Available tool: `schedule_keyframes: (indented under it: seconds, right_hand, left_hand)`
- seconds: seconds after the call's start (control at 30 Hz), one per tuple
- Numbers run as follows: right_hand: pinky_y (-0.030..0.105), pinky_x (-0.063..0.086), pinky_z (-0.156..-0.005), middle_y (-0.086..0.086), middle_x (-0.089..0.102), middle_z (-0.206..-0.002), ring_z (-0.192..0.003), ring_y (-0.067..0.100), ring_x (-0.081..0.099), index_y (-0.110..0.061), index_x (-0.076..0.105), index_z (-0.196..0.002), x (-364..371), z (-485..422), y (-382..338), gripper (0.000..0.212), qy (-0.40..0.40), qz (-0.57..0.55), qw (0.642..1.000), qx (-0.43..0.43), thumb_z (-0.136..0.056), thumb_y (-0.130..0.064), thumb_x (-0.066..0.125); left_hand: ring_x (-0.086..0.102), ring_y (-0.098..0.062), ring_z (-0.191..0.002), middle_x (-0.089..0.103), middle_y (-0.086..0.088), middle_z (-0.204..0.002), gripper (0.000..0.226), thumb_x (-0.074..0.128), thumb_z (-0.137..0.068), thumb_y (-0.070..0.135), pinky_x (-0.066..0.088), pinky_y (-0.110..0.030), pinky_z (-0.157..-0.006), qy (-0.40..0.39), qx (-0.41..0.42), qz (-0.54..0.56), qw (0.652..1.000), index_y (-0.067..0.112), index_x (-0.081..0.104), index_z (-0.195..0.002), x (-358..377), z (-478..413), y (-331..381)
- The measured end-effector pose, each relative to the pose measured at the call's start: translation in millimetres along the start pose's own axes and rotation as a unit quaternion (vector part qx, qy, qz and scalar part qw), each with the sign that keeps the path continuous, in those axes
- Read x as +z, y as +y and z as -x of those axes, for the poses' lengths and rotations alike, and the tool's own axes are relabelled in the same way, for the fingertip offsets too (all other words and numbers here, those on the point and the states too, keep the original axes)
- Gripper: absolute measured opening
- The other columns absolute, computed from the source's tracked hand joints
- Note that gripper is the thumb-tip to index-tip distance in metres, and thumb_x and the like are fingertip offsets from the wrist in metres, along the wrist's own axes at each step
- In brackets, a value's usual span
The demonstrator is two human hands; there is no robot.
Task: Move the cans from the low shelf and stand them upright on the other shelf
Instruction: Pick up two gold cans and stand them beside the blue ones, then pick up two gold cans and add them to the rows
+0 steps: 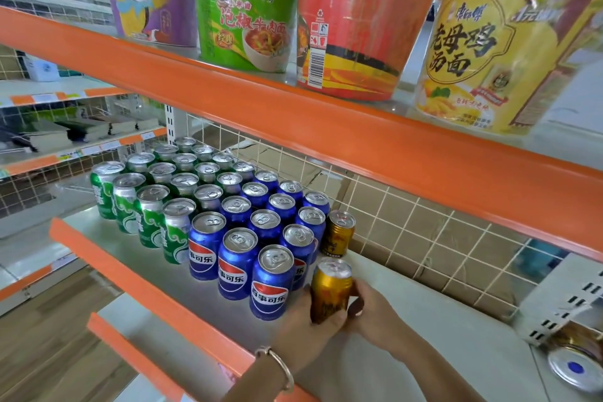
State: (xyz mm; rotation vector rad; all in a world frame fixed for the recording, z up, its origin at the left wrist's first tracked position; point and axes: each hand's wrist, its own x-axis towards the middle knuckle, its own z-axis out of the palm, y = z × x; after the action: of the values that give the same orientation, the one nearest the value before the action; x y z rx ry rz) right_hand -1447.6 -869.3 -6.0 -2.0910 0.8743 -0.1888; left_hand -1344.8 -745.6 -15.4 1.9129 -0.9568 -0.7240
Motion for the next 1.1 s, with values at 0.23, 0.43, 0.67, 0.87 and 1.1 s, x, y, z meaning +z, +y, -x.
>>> schedule_keyframes:
  seconds: [0.23, 0.43, 0.67, 0.87, 1.1]
  right_hand:
    - [0.033, 0.048, -0.093, 0.004, 0.057, -0.132, -0.105, 0.022, 0.061, -0.021, 0.041, -0.138, 11.7, -32.0, -2.4, 0.073, 0.126, -0.023, 0.991, 0.028, -0.074, -0.012, 0.077]
    - [0.041, 0.046, -0.100, 0.007, 0.056, -0.134, -0.116, 0.028, 0.057, -0.017, 0.042, -0.138, 11.2, -59.6, -9.5, 0.067, 0.144, -0.024, 0.987, 0.063, -0.078, -0.003, 0.069]
    - [0.038, 0.047, -0.098, 0.005, 0.057, -0.131, -0.121, 0.027, 0.053, -0.016, 0.044, -0.135, 13.7, -47.2, -9.3, 0.069, 0.202, -0.019, 0.977, 0.066, -0.074, -0.022, 0.075]
    - [0.018, 0.046, -0.073, 0.007, 0.030, -0.144, -0.104, 0.014, 0.051, -0.016, 0.029, -0.147, -11.3, 13.2, 16.5, 0.077, 0.259, -0.082, 0.956, 0.108, -0.082, -0.013, 0.071]
    - [0.025, 0.043, -0.089, 0.003, 0.026, -0.148, -0.111, 0.011, 0.044, -0.022, 0.029, -0.147, -66.9, 140.7, 58.1, 0.076, 0.329, -0.131, 0.921, 0.164, -0.084, -0.030, 0.070]
  left_hand:
    - [0.026, -0.017, -0.141, 0.021, 0.002, -0.155, 0.088, 0.063, -0.083, 0.037, 0.031, -0.033, -0.114, -0.072, -0.060, 0.042, 0.995, 0.026, 0.006, -0.149, 4.1, 8.2, -12.9]
    - [0.034, -0.016, -0.137, 0.027, 0.001, -0.152, 0.074, 0.058, -0.088, 0.014, 0.037, -0.028, -0.110, -0.067, -0.048, 0.031, 0.996, 0.022, 0.016, -0.148, -4.6, 10.2, -22.4]
    - [0.044, -0.014, -0.129, 0.040, 0.003, -0.143, 0.064, 0.059, -0.089, 0.021, 0.040, -0.020, -0.102, -0.105, -0.038, 0.066, 0.992, 0.023, 0.027, -0.144, -0.8, 14.8, -15.2]
    - [0.054, -0.015, -0.112, 0.054, 0.003, -0.112, 0.043, 0.060, -0.089, 0.021, 0.044, -0.027, -0.099, -0.168, -0.019, 0.103, 0.980, 0.015, 0.045, -0.129, 19.2, -4.4, 13.9]
    - [0.056, -0.020, -0.113, 0.051, -0.008, -0.132, 0.068, 0.070, -0.080, 0.036, 0.049, -0.032, -0.092, -0.260, 0.072, 0.066, 0.961, 0.015, 0.040, -0.137, 105.7, 14.6, 92.9]
